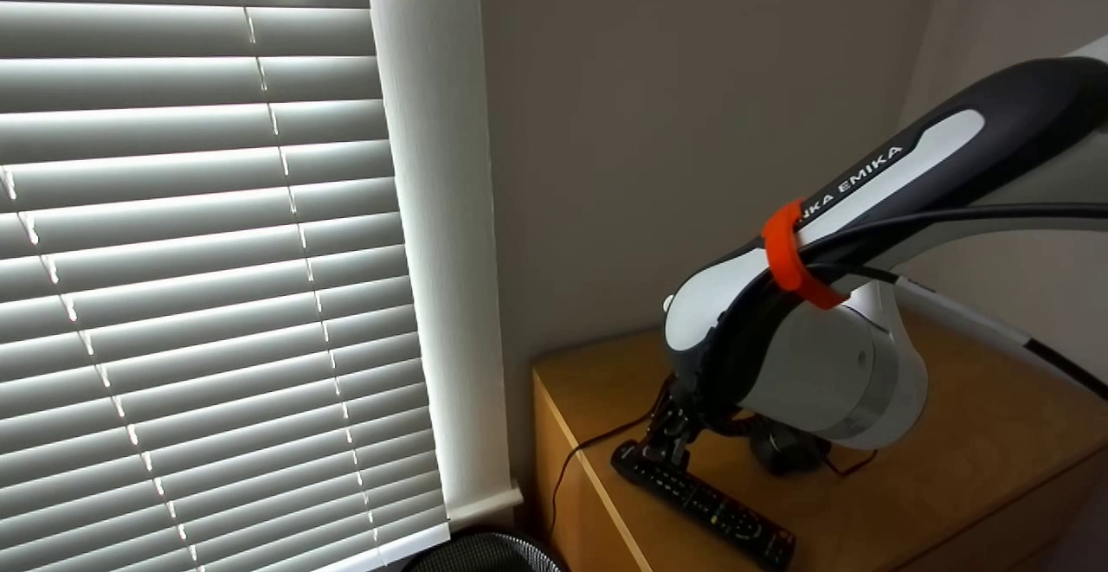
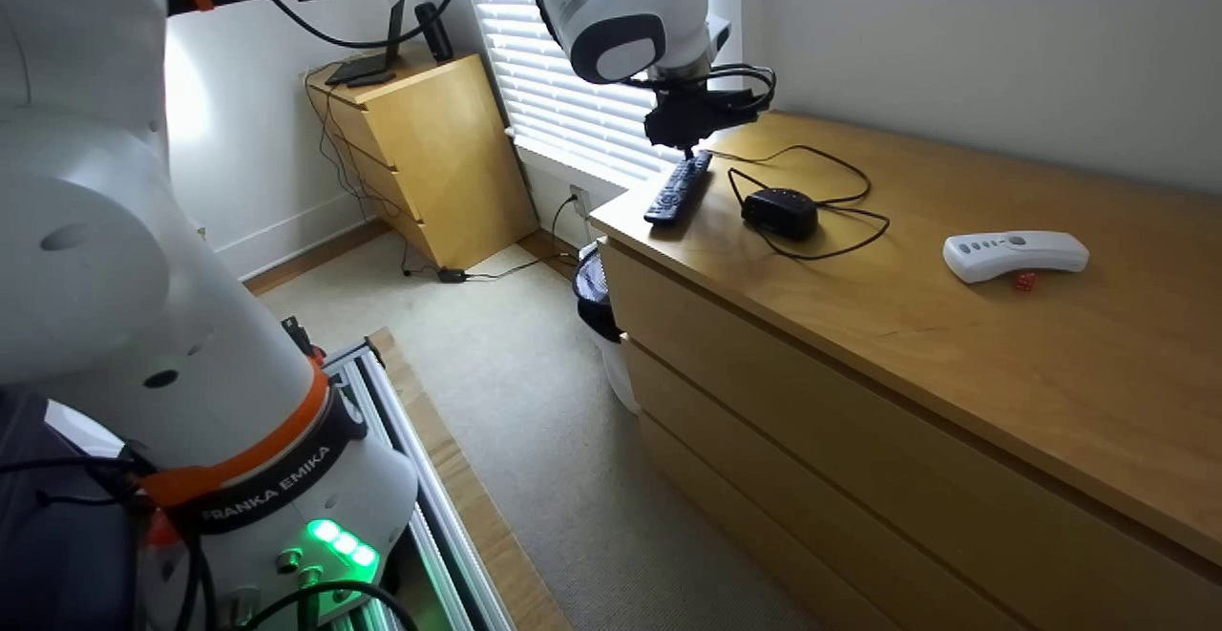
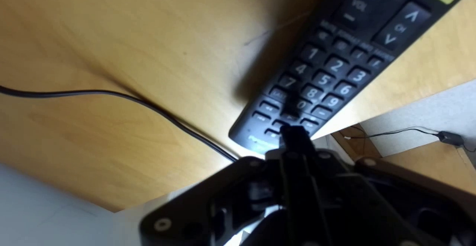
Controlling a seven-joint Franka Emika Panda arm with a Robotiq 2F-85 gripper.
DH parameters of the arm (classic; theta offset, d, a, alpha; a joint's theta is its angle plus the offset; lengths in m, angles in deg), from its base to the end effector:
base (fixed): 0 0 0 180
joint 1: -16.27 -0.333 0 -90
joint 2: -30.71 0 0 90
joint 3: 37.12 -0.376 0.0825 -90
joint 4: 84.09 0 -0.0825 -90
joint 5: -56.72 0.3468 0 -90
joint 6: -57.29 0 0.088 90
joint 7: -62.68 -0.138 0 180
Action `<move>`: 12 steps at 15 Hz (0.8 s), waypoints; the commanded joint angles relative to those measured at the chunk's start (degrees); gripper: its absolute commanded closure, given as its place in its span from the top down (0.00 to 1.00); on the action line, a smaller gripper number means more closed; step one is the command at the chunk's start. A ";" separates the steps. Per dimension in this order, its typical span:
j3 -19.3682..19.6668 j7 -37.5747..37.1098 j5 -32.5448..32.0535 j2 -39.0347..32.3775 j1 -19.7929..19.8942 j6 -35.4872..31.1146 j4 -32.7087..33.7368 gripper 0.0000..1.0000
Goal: Press a button on the black remote
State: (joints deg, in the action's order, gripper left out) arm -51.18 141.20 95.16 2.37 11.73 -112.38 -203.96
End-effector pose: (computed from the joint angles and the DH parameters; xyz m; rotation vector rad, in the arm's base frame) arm 0.6077 0.1522 0.2740 -2.5694 -1.4084 -0.6921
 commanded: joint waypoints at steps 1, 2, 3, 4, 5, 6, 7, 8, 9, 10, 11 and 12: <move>1.62 -1.52 -0.89 -1.21 -1.72 -1.55 0.54 0.00; 1.93 -1.66 -0.92 -1.33 -1.99 -1.49 0.56 0.00; 2.16 -1.74 -0.94 -1.44 -2.20 -1.49 0.58 0.00; 2.37 -1.87 -0.95 -1.56 -2.39 -1.34 0.63 0.00; 2.52 -1.94 -0.95 -1.62 -2.56 -1.33 0.69 0.00; 2.45 -1.81 -0.78 -1.62 -2.56 -1.37 0.79 0.00; 2.29 -1.68 -0.52 -1.55 -2.51 -1.35 0.89 0.00; 2.24 -1.60 -0.43 -1.46 -2.54 -1.39 0.95 0.00; 2.22 -1.58 -0.42 -1.36 -2.61 -1.41 1.02 0.00; 2.13 -1.52 -0.33 -1.32 -2.59 -1.38 1.14 0.00; 2.15 -1.52 -0.35 -1.31 -2.69 -1.44 1.26 0.00; 2.18 -1.57 -0.36 -1.30 -2.79 -1.41 1.38 0.00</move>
State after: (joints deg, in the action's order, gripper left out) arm -49.53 140.52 95.08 1.98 9.91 -112.38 -203.35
